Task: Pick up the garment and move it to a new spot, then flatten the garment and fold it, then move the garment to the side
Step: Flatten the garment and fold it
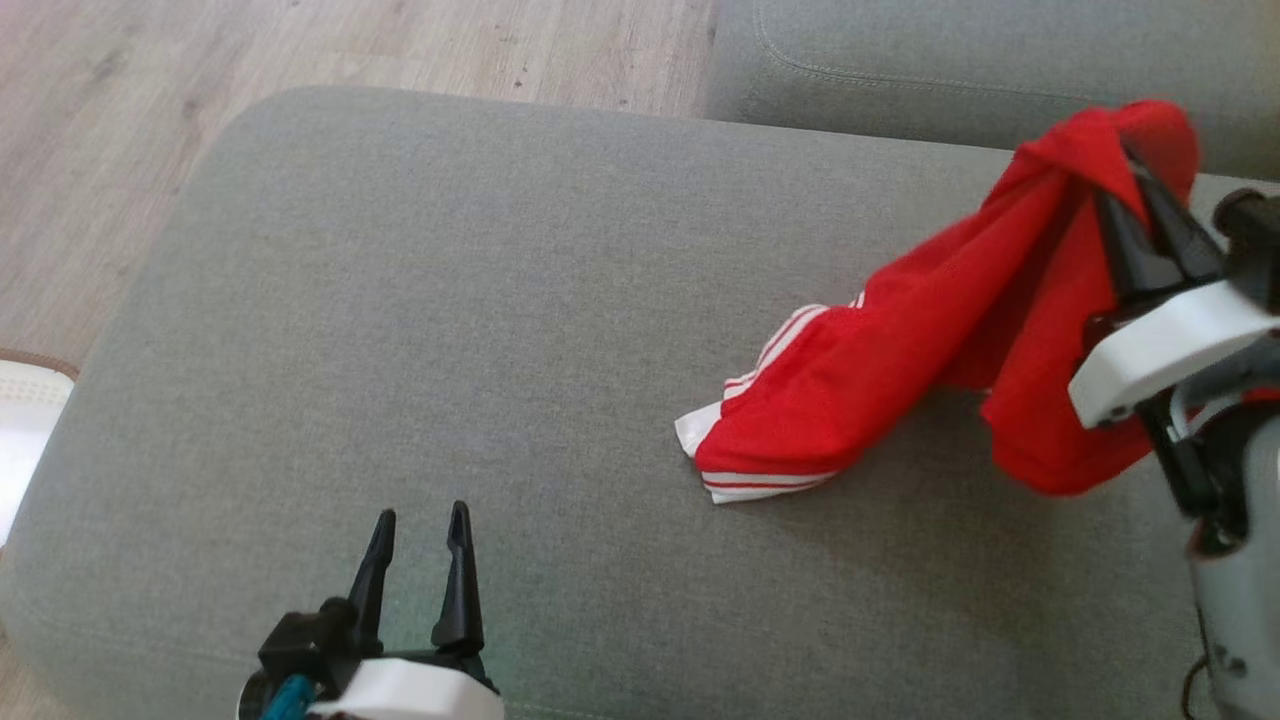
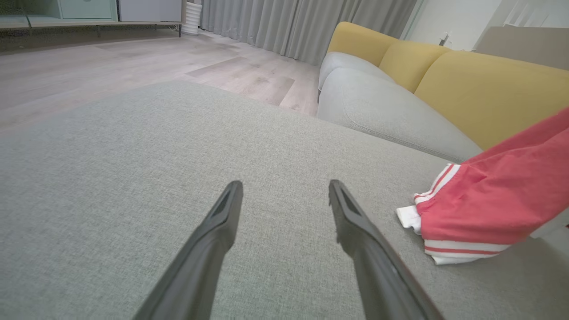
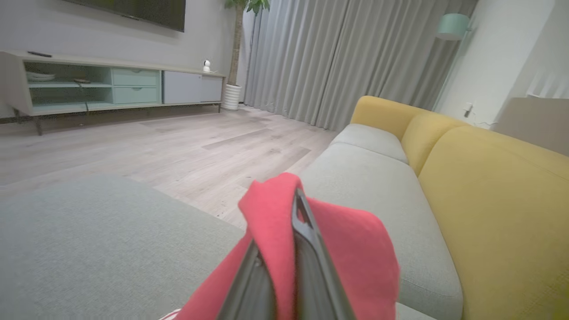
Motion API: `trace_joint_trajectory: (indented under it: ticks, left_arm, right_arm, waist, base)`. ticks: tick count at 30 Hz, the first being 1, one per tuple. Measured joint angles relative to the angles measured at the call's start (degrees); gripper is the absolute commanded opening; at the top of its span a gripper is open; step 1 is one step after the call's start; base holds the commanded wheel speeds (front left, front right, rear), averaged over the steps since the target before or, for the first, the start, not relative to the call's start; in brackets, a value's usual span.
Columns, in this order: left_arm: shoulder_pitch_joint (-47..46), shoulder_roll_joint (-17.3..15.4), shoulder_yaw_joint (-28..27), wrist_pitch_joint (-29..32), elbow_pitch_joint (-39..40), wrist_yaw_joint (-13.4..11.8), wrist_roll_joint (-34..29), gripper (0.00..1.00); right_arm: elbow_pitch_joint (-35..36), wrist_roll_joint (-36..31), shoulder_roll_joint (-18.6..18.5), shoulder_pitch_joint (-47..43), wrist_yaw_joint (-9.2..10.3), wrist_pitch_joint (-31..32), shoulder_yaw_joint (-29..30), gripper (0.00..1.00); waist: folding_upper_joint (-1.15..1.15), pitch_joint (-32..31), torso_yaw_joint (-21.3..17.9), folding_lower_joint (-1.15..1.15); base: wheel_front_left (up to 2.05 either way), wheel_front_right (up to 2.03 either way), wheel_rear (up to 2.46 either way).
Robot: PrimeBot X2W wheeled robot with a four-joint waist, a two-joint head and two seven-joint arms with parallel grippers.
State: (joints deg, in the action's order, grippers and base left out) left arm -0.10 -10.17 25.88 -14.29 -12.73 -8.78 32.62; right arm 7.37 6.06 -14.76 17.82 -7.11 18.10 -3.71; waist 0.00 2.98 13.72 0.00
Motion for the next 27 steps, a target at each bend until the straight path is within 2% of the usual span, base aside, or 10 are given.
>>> trace_joint_trajectory:
  ticks: [3, 6, 9, 13, 18, 19, 20, 21, 27]
  left_arm:
    - [0.2, 0.0, 0.1, 0.0, 0.0, 0.2, 0.0, 1.0]
    - [0.0, 0.3, 0.4, 0.0, 0.0, 0.7, -0.4, 1.0]
    - [-0.6, 0.7, 0.7, 0.0, -0.3, 1.1, -0.4, 1.0]
    - [-2.7, 1.5, 1.0, 0.0, -0.4, 1.7, -0.9, 1.0]
    - [-4.8, 2.5, 1.0, 0.0, -0.8, 2.3, -1.5, 1.0]
    - [-5.0, 2.7, 1.1, 0.0, -0.9, 2.5, -1.5, 1.0]
    - [-5.4, 2.9, 1.0, 0.0, -1.2, 2.8, -1.6, 1.0]
    - [-5.6, 3.2, 0.9, 0.0, -1.2, 2.9, -1.9, 1.0]
    - [-5.9, 3.8, -0.2, -0.1, -1.7, 3.3, -3.0, 1.0]
  right_arm:
    - [0.8, 0.0, 0.1, -0.8, 0.0, 2.1, -0.3, 0.0]
    - [-3.5, 1.0, 0.0, -0.4, 0.0, 3.2, -0.4, 0.0]
    - [-12.8, 1.0, -0.6, 2.5, 0.0, 3.4, 0.0, 0.0]
    - [-27.1, -0.8, -3.9, 10.1, 0.0, 1.5, 0.7, 0.0]
    - [-41.2, -3.6, -4.2, 19.5, 0.0, -1.8, 0.8, 0.0]
    - [-43.8, -4.3, -4.2, 20.9, 0.0, -2.5, 0.9, 0.12]
    - [-46.1, -5.1, -4.1, 22.2, 0.0, -3.8, 1.3, 0.41]
    - [-48.0, -6.1, -4.0, 23.4, 0.0, -5.5, 1.6, 1.0]
    - [-55.3, -8.6, 0.1, 29.4, 0.0, -13.8, 1.2, 1.0]
  waist:
    - [0.0, 0.3, 0.1, 0.0]
    - [0.0, 1.2, 0.8, 0.0]
    - [0.0, 2.3, 1.9, 0.0]
    - [0.0, 4.2, 4.1, 0.01]
    - [0.0, 7.4, 6.4, 0.02]
    - [0.0, 8.0, 6.8, 0.02]
    - [0.0, 8.6, 7.2, 0.01]
    - [0.0, 9.1, 7.5, 0.02]
    - [0.0, 9.9, 6.8, 0.01]
  base:
    - [0.0, 0.0, 0.0]
    - [0.0, 0.0, 0.0]
    - [0.0, 0.0, 0.0]
    - [0.0, 0.0, 0.0]
    - [0.0, 0.0, 0.0]
    - [0.0, 0.0, 0.0]
    - [0.0, 0.0, 0.0]
    - [0.0, 0.0, 0.0]
    - [0.0, 0.0, 0.0]
